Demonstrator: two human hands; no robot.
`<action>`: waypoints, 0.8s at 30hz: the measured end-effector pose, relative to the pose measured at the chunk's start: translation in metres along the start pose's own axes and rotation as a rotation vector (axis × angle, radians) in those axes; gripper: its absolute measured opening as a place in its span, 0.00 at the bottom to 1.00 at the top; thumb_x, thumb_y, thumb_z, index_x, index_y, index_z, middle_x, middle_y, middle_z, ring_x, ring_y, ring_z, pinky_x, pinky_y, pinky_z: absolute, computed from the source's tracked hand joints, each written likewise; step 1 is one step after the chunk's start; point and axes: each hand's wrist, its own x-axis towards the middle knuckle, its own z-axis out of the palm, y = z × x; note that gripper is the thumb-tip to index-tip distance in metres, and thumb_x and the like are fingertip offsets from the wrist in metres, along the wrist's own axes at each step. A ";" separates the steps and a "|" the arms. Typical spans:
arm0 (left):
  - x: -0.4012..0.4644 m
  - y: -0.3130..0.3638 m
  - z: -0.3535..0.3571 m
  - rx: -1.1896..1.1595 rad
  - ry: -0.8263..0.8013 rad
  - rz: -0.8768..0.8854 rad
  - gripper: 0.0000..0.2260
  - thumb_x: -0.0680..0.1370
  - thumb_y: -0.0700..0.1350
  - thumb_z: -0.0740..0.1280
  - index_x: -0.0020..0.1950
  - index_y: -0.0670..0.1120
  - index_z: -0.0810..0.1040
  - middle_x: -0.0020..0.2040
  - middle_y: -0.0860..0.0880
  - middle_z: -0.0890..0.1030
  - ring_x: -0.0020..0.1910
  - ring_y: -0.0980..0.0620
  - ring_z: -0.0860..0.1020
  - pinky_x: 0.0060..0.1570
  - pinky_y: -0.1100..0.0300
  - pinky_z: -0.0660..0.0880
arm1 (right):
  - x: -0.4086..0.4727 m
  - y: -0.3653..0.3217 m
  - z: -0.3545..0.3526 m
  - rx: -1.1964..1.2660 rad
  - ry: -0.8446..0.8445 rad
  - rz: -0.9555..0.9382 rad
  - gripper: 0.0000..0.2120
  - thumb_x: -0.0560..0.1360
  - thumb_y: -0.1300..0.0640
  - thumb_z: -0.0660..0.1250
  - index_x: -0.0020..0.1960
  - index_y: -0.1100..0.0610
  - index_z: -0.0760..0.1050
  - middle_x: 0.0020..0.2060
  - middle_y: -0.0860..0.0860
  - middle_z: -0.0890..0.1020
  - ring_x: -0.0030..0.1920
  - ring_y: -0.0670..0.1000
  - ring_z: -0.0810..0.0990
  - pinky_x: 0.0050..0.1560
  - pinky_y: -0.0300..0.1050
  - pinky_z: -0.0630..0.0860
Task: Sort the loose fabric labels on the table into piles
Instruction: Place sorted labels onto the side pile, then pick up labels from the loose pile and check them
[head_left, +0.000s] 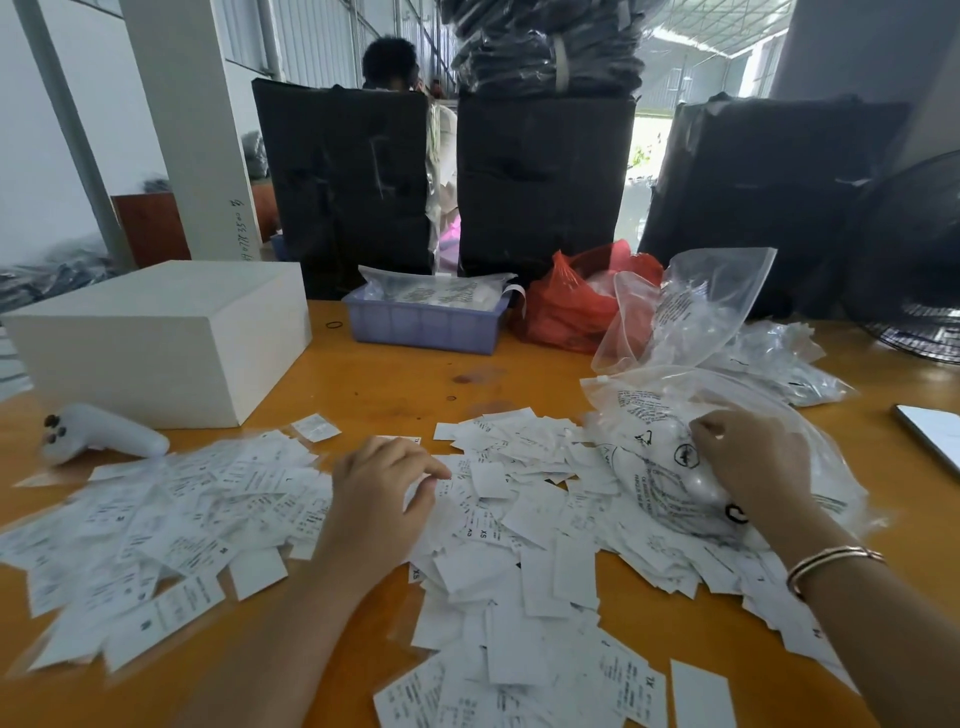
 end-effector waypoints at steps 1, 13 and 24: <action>0.000 0.000 0.000 -0.017 -0.001 -0.008 0.08 0.72 0.38 0.72 0.44 0.52 0.82 0.45 0.55 0.81 0.51 0.50 0.77 0.51 0.56 0.62 | -0.002 -0.004 -0.003 0.089 0.067 -0.035 0.11 0.77 0.54 0.63 0.38 0.54 0.79 0.31 0.47 0.78 0.35 0.52 0.75 0.46 0.51 0.72; 0.001 0.009 -0.005 -0.495 -0.227 -0.074 0.20 0.71 0.69 0.58 0.60 0.65 0.69 0.61 0.69 0.70 0.62 0.68 0.67 0.61 0.68 0.63 | -0.087 -0.128 -0.007 0.827 -0.455 -0.510 0.08 0.77 0.54 0.64 0.42 0.42 0.72 0.33 0.38 0.80 0.35 0.37 0.77 0.36 0.31 0.74; 0.005 0.011 -0.005 -0.756 -0.102 -0.407 0.06 0.76 0.45 0.69 0.43 0.56 0.82 0.38 0.59 0.84 0.41 0.67 0.78 0.36 0.78 0.68 | -0.089 -0.133 0.037 0.465 -0.377 -0.355 0.20 0.78 0.55 0.60 0.70 0.48 0.67 0.60 0.48 0.77 0.62 0.49 0.72 0.61 0.45 0.67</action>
